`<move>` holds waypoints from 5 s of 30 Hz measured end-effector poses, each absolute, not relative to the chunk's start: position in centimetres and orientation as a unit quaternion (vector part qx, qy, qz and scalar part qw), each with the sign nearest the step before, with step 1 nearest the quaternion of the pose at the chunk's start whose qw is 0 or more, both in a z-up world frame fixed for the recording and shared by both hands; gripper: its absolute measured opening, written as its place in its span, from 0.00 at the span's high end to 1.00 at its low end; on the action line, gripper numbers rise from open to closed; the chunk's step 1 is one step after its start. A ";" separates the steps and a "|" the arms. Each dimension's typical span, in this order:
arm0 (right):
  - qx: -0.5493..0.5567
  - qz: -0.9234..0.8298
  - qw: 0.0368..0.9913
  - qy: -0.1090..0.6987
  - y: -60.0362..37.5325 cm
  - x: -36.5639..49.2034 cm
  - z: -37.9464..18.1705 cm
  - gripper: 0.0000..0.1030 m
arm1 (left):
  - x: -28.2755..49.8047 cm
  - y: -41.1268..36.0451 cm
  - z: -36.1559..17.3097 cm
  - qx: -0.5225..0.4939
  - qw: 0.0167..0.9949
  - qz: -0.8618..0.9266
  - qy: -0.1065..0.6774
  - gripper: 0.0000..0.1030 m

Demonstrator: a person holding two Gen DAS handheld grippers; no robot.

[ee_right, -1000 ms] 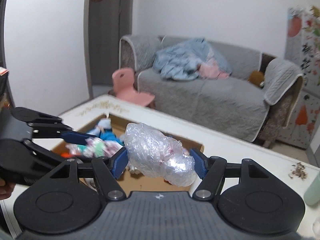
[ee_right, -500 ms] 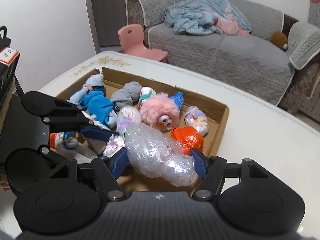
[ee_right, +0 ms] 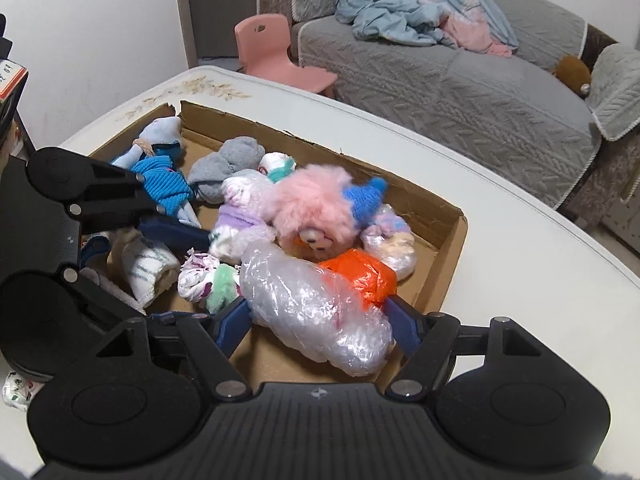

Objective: Organize objects
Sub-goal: 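Carry both bundles over the tray and open both tools to release them, then move both open tools back to the last bundles on the table, then grasp the white sock bundle with red tie with left tool while right tool grasps mauve sock bundle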

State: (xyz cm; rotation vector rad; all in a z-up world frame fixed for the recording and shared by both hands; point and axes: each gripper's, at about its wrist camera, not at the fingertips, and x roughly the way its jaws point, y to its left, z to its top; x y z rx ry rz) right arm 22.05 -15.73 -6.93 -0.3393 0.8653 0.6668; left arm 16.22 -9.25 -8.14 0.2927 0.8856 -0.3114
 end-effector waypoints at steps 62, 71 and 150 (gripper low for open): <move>-0.108 0.251 0.872 0.406 -14.2 12.5 -2.1 0.01 | 3.2 1.2 -2.9 0.021 0.916 -0.036 0.399 0.01; -0.047 0.237 0.878 0.412 -14.8 9.3 -3.3 0.01 | -2.0 1.0 -4.8 -0.018 0.922 -0.023 0.386 0.01; -0.058 0.305 0.894 0.323 -17.3 1.9 -10.1 0.73 | -2.9 -2.7 -9.5 0.016 0.942 0.003 0.336 0.44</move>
